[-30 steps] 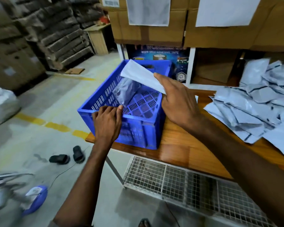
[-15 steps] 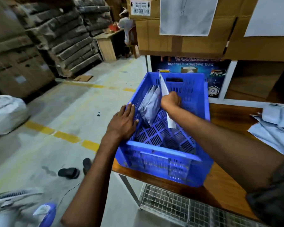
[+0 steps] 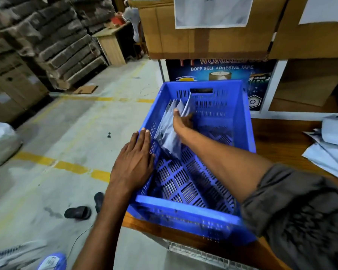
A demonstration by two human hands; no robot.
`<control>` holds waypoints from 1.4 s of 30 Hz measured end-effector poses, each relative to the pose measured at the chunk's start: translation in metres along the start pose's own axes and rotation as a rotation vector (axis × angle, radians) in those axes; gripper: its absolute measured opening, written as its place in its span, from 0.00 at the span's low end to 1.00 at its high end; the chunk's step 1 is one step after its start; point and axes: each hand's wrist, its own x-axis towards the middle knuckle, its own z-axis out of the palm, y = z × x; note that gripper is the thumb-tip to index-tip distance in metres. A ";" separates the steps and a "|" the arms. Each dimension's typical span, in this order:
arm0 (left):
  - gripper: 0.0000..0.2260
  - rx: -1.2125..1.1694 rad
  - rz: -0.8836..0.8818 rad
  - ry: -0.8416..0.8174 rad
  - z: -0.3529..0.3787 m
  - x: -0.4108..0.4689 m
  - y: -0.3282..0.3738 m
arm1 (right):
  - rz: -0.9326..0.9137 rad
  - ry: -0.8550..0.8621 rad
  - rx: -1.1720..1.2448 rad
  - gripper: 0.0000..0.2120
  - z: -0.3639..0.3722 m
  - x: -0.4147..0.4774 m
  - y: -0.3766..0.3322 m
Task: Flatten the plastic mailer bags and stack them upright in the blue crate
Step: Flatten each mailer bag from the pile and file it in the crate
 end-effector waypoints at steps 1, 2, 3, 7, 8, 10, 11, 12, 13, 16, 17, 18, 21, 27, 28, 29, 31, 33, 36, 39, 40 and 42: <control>0.33 -0.003 0.006 0.008 0.001 0.001 -0.001 | -0.016 -0.058 -0.018 0.38 0.004 -0.002 -0.003; 0.32 -0.006 0.007 0.017 0.001 0.001 -0.002 | -0.046 -0.114 -0.036 0.36 0.006 -0.001 -0.003; 0.32 -0.009 0.006 0.023 0.002 0.001 -0.002 | -0.074 -0.134 -0.044 0.32 0.006 0.002 -0.002; 0.32 -0.011 0.013 0.037 0.004 0.000 -0.003 | -0.162 -0.018 -0.124 0.28 0.001 0.024 0.010; 0.32 -0.007 0.012 0.041 0.005 0.000 -0.004 | -0.185 -0.046 -0.193 0.32 0.001 0.026 0.012; 0.32 0.007 0.014 0.040 0.006 0.000 -0.004 | -0.187 -0.164 -0.353 0.42 0.000 0.027 0.018; 0.32 0.014 0.017 0.037 0.006 0.000 -0.004 | -0.197 -0.211 -0.412 0.45 0.000 0.028 0.020; 0.32 0.017 0.019 0.035 0.007 0.000 -0.004 | -0.224 -0.241 -0.448 0.48 0.000 0.030 0.022; 0.32 0.018 0.018 0.032 0.007 0.000 -0.005 | -0.262 -0.259 -0.470 0.49 0.000 0.032 0.022; 0.32 0.021 0.014 0.047 0.008 -0.001 -0.004 | -0.349 -0.266 -0.534 0.51 0.001 0.037 0.024; 0.32 0.024 0.016 0.048 0.008 -0.001 -0.004 | -0.361 -0.270 -0.554 0.51 0.000 0.037 0.024; 0.32 0.023 0.016 0.043 0.009 -0.001 -0.005 | -0.371 -0.277 -0.581 0.52 -0.002 0.038 0.025; 0.32 0.002 0.014 0.030 0.006 0.000 -0.005 | -0.384 -0.254 -0.713 0.53 -0.013 0.033 0.021; 0.31 -0.051 -0.002 -0.015 -0.002 0.000 -0.001 | -0.652 -0.101 -1.041 0.56 -0.055 -0.001 -0.004; 0.30 -0.062 -0.008 -0.014 -0.002 0.000 0.000 | -0.711 -0.076 -1.095 0.56 -0.062 -0.009 -0.006; 0.30 -0.069 -0.012 -0.018 -0.003 0.000 0.000 | -0.751 -0.056 -1.133 0.56 -0.070 -0.018 -0.009; 0.31 -0.066 -0.008 -0.021 -0.005 0.000 0.001 | -0.807 -0.018 -1.178 0.55 -0.084 -0.035 -0.013; 0.32 -0.062 -0.018 -0.031 -0.009 -0.001 0.004 | -0.859 0.020 -1.177 0.52 -0.103 -0.058 -0.018; 0.31 -0.077 -0.010 -0.006 -0.020 -0.004 0.008 | -0.939 0.098 -1.080 0.43 -0.143 -0.096 -0.022; 0.25 -0.109 -0.025 0.201 -0.033 -0.016 0.019 | -1.092 0.241 -1.009 0.32 -0.187 -0.127 -0.010; 0.23 -0.166 -0.058 0.256 -0.037 -0.021 0.027 | -1.149 0.280 -0.970 0.29 -0.201 -0.134 -0.002; 0.23 -0.285 -0.097 0.316 -0.044 -0.035 0.055 | -1.235 0.336 -0.867 0.23 -0.230 -0.146 0.020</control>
